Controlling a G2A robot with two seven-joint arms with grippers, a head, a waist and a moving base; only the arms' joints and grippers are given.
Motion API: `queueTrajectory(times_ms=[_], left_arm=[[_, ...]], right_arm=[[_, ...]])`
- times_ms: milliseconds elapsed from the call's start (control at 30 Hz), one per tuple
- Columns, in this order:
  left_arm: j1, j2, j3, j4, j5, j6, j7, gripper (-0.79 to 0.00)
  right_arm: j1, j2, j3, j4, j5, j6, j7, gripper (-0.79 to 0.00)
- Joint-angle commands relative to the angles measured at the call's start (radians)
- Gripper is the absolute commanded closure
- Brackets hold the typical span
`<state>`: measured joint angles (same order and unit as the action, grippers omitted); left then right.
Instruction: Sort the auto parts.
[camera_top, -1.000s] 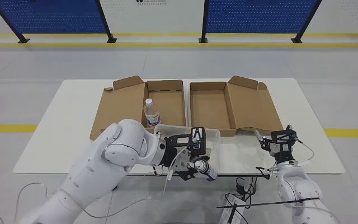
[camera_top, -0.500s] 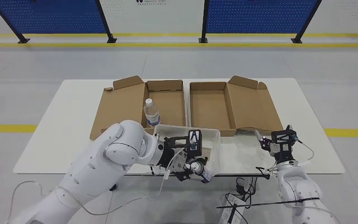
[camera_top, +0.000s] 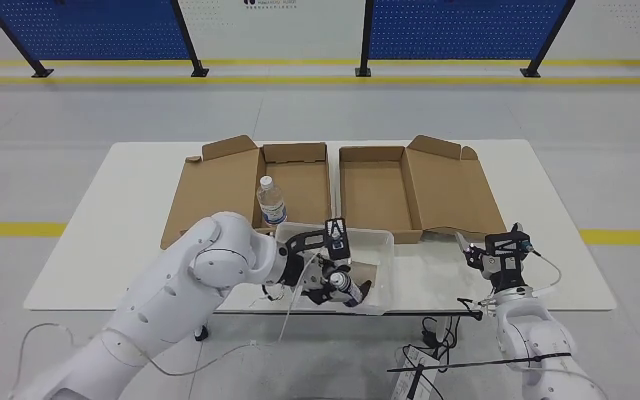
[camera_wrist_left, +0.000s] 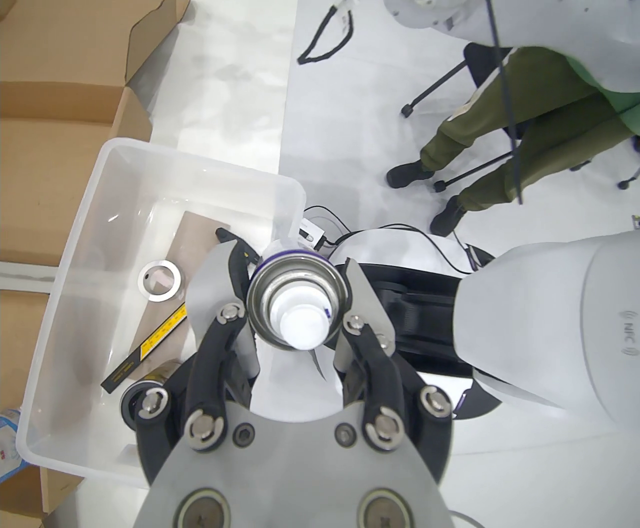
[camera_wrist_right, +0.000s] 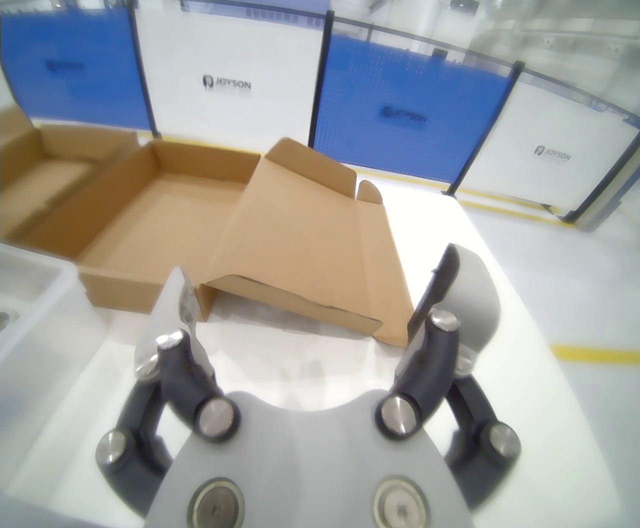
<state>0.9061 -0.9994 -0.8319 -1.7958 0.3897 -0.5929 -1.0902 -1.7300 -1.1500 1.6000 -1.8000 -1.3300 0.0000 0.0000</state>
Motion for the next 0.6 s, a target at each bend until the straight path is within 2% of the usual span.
queueTrajectory(times_ms=[0, 300, 567], left_arm=[[-0.003, -0.001, 0.006, 0.011, 0.023, 0.022, -0.002, 0.000], [-0.028, -0.012, 0.018, 0.064, 0.053, 0.121, 0.043, 0.000], [-0.016, -0.017, -0.018, 0.123, 0.037, 0.359, 0.095, 0.000]], right_arm=[[0.000, 0.000, 0.000, 0.000, 0.000, 0.000, 0.000, -0.785], [0.000, 0.000, 0.000, 0.000, 0.000, 0.000, 0.000, -0.785], [0.000, 0.000, 0.000, 0.000, 0.000, 0.000, 0.000, -0.785]])
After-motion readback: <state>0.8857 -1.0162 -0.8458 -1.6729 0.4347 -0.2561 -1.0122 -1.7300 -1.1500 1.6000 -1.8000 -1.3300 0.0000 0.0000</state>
